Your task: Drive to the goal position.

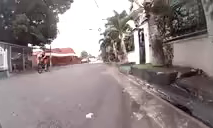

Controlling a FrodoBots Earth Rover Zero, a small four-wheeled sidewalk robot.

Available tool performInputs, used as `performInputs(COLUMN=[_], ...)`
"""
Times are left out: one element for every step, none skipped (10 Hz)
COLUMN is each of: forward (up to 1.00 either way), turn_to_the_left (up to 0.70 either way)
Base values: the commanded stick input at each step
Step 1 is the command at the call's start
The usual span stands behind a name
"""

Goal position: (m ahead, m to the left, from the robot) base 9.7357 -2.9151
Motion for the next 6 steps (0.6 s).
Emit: performInputs(forward=[1.00,1.00,1.00,1.00,1.00,1.00], turn_to_the_left=[0.00,0.00,0.00,0.00,0.00,0.00])
